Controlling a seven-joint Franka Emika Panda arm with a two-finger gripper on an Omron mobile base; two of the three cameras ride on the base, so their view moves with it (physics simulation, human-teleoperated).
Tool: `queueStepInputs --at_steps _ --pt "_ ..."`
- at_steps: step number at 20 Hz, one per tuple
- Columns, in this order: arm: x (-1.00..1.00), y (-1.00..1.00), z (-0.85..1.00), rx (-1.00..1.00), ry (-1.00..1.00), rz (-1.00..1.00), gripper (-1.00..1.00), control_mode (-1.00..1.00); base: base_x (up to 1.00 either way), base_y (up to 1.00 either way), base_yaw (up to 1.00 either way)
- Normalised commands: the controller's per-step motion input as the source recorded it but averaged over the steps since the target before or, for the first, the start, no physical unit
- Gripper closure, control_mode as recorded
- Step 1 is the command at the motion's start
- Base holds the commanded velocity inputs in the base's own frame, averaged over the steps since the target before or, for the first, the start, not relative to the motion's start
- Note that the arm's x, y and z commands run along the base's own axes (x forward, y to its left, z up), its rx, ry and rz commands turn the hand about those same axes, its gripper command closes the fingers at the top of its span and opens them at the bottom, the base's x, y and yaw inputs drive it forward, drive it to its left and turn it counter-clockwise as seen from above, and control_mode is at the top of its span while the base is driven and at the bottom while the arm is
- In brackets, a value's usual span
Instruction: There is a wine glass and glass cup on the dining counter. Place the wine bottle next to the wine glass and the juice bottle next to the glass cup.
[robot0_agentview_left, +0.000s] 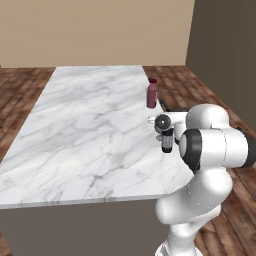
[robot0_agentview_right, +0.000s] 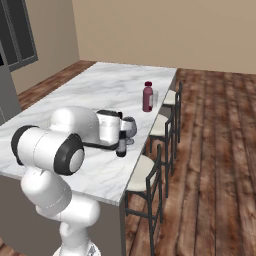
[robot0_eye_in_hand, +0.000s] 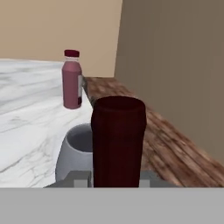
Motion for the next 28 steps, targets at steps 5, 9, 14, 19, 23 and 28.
queueStepInputs --at_steps 5,9,14,19,23,28 --pt "0.2 -0.02 -0.09 0.0 -0.03 0.07 1.0 -1.0 0.0 0.0 0.0" --pt "0.15 0.0 -0.06 0.0 -0.01 0.07 1.0 -1.0 0.0 0.0 0.0" --pt "0.1 0.0 -0.13 0.0 0.0 0.06 1.0 -1.0 0.0 0.0 0.0" --pt "0.07 -0.01 -0.19 0.0 -0.04 0.07 1.0 -1.0 0.0 0.0 0.0" --pt "-0.02 0.0 -0.22 0.0 -0.05 0.06 1.0 -1.0 0.0 0.0 0.0" --pt "-0.21 0.0 -0.21 0.0 -0.04 0.01 1.0 -1.0 0.0 0.0 0.0"
